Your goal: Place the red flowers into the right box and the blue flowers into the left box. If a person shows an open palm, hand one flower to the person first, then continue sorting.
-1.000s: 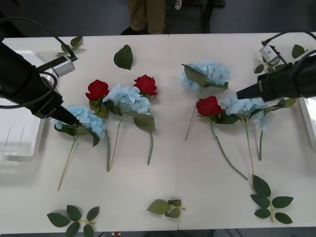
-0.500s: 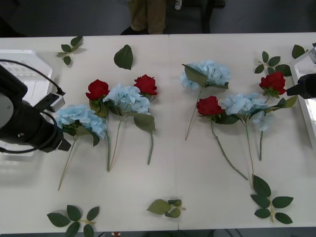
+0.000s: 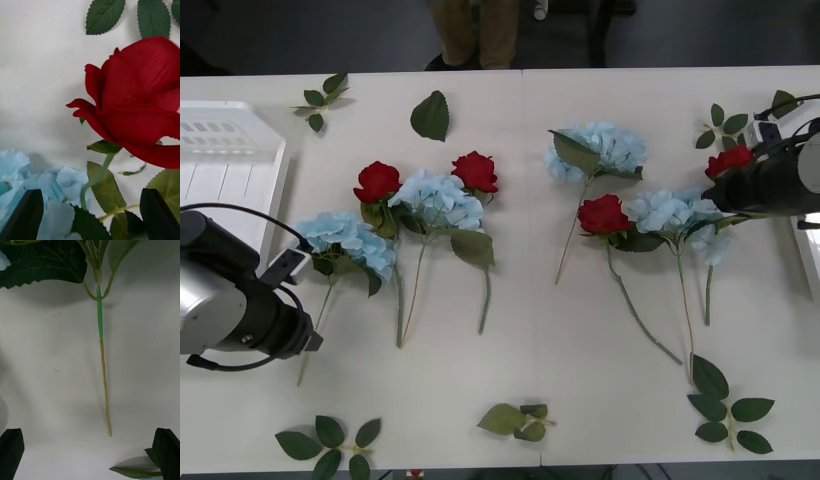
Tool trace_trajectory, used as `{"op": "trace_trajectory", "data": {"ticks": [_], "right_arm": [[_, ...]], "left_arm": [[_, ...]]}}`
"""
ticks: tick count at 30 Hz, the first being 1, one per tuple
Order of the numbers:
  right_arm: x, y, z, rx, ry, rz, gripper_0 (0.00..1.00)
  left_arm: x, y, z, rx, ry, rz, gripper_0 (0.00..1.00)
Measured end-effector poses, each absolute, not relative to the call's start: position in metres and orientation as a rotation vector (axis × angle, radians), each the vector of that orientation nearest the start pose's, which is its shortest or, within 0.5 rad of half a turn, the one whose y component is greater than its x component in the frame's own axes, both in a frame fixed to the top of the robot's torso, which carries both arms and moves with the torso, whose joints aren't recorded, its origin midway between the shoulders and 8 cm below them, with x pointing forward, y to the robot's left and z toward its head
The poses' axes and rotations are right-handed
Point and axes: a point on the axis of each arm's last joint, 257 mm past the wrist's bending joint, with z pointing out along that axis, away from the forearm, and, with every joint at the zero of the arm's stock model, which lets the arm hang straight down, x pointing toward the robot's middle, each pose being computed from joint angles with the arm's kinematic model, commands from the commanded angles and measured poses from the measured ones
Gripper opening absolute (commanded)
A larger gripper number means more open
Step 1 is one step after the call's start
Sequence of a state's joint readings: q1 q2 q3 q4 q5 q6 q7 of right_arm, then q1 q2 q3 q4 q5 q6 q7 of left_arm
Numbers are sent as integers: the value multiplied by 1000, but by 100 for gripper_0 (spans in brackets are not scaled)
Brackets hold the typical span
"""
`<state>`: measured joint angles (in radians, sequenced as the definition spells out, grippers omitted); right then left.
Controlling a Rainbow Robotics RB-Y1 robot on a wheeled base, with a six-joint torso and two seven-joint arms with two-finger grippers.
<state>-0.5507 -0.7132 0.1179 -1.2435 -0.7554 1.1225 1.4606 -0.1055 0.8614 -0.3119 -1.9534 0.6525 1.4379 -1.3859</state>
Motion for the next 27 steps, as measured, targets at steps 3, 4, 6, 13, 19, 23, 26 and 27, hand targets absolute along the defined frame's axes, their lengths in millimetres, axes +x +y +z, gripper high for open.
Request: {"op": "trace_trajectory", "data": {"ticks": [3,4,6,13,19,23,26,27], "right_arm": [[574,-365,-265,50,2499,74,74],[574,-364,-267,46,2500,60,74],[576,-367,-269,39,2495,23,75],[587,-385,-285,114,2443,-62,74],[590,-393,-294,94,2430,-148,52],[590,-392,-296,80,2428,-175,0],[591,-388,-298,79,2429,-168,0],[591,-388,-298,79,2429,-166,0]], "left_arm": [[374,323,-355,459,2793,133,100],[376,321,-361,442,2796,127,100],[380,319,-371,412,2800,121,100],[399,307,-381,368,2790,128,100],[409,299,-377,376,2761,143,100],[410,301,-377,375,2756,158,100],[410,304,-379,371,2758,169,100],[411,306,-380,367,2756,172,100]]}}
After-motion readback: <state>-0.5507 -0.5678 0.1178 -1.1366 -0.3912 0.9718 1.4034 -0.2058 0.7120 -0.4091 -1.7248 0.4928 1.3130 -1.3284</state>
